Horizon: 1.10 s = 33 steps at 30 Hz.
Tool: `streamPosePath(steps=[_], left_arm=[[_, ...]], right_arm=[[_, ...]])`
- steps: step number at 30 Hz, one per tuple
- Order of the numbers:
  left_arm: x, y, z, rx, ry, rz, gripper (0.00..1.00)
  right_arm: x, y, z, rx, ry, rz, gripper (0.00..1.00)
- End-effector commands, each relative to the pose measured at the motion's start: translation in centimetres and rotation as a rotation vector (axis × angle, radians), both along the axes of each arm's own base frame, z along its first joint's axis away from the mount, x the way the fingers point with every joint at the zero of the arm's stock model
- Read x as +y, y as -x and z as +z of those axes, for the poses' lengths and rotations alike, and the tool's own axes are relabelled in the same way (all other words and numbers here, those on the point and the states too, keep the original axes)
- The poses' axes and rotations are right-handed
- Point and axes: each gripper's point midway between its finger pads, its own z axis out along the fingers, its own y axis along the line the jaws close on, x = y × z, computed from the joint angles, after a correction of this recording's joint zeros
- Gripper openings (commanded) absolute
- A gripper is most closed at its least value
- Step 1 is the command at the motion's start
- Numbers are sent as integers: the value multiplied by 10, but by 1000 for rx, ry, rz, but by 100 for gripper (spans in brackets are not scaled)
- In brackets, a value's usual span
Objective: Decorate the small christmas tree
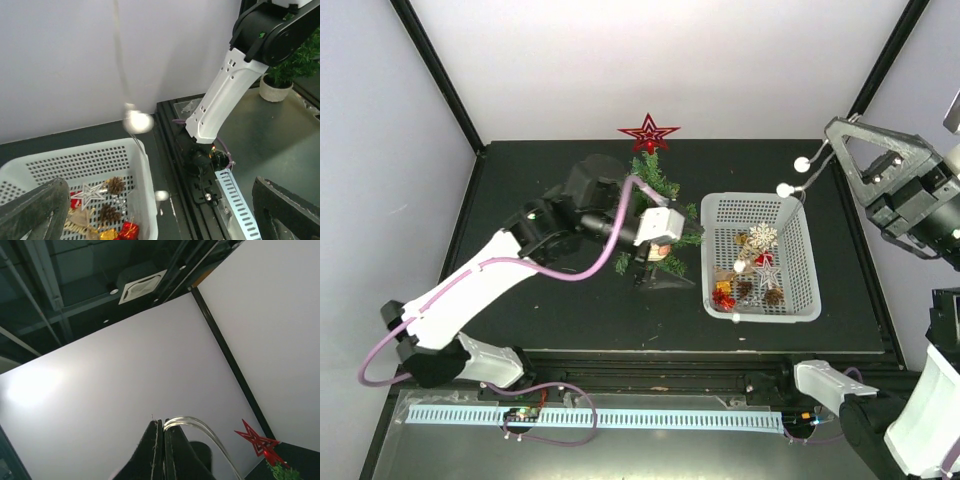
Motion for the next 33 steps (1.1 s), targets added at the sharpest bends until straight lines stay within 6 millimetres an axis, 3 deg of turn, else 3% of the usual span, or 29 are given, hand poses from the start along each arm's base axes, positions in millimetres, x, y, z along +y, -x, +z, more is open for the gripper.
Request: streamPosePath(steps=[1,7,16,20,25,33], left_arm=[[-31,-3,-6,35,64,-45,99],[-69,-29,-31,76,65,20,99],[-111,-57,-39,182,81,81,99],[-120,-38,-40,228,76,-34,99],[-102,9,-36,251,72,-311,99],[-88,19,-44,177,61,-322,99]], right_arm=[[7,16,16,-39,-24,101,1],[10,27,37,-84,-53,176,1],[10,35,46,-104,-64,190,1],[10,39,45,-107,-61,191,1],[9,36,40,-91,-55,178,1],[10,32,31,-76,-50,172,1]])
